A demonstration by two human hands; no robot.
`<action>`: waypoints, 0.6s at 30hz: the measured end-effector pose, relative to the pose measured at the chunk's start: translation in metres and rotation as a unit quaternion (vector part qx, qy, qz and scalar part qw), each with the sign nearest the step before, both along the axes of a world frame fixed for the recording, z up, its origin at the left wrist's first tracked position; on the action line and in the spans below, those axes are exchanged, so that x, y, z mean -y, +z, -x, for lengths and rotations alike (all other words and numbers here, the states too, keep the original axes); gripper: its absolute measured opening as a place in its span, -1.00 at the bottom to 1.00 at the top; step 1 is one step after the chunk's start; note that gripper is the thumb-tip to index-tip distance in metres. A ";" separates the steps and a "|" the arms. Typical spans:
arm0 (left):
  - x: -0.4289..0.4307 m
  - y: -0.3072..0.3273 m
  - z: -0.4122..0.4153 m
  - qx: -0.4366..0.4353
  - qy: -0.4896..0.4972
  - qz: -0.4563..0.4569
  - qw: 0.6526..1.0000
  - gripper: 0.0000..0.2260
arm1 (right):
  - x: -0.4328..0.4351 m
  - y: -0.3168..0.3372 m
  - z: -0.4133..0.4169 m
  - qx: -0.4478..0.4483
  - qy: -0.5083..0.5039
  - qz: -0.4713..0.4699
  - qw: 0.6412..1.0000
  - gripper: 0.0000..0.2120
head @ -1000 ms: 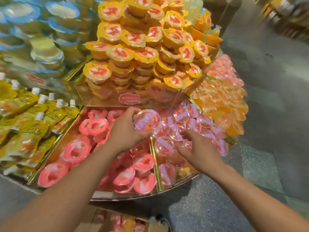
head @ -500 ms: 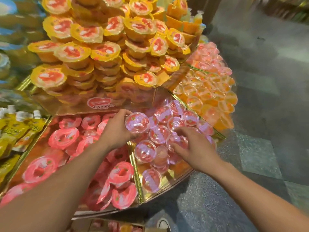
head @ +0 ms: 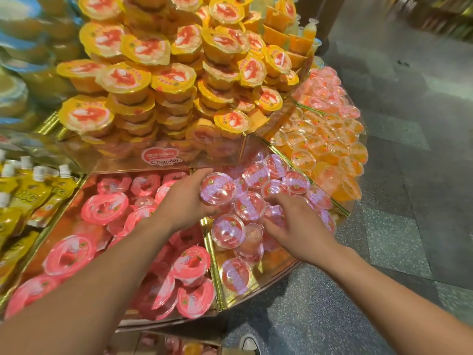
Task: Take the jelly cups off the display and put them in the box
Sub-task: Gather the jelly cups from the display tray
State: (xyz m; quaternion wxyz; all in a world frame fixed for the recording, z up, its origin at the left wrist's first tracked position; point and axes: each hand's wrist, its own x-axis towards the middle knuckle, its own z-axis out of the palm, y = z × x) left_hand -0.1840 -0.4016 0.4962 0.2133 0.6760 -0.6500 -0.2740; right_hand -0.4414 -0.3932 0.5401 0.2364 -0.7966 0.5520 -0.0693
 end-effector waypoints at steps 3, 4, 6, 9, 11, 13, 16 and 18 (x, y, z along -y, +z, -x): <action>-0.006 0.006 -0.006 0.019 -0.026 0.004 0.999 -0.06 | -0.003 0.003 -0.003 -0.011 0.008 0.004 1.000 -0.53; -0.009 0.009 -0.008 0.023 -0.033 0.011 0.999 -0.05 | -0.005 0.004 -0.004 -0.014 0.014 0.009 1.000 -0.50; -0.016 0.018 -0.013 0.027 -0.051 0.024 0.998 -0.04 | -0.010 0.008 -0.008 -0.032 0.035 0.028 0.998 -0.41; -0.031 0.036 -0.023 0.043 -0.089 0.030 0.995 -0.04 | -0.022 0.019 -0.018 -0.112 0.070 0.046 0.990 -0.18; -0.044 0.045 -0.032 0.063 -0.108 0.035 0.992 -0.05 | -0.033 0.026 -0.027 -0.165 0.090 0.053 0.981 -0.11; -0.059 0.050 -0.045 0.084 -0.118 0.040 0.989 -0.04 | -0.045 0.034 -0.039 -0.177 0.100 0.053 0.978 -0.10; -0.088 0.055 -0.067 0.127 -0.131 0.031 0.983 -0.03 | -0.060 0.039 -0.057 -0.189 0.122 0.050 0.973 -0.10; -0.109 0.058 -0.082 0.140 -0.132 0.028 0.981 -0.03 | -0.072 0.041 -0.070 -0.173 0.130 0.049 0.975 -0.08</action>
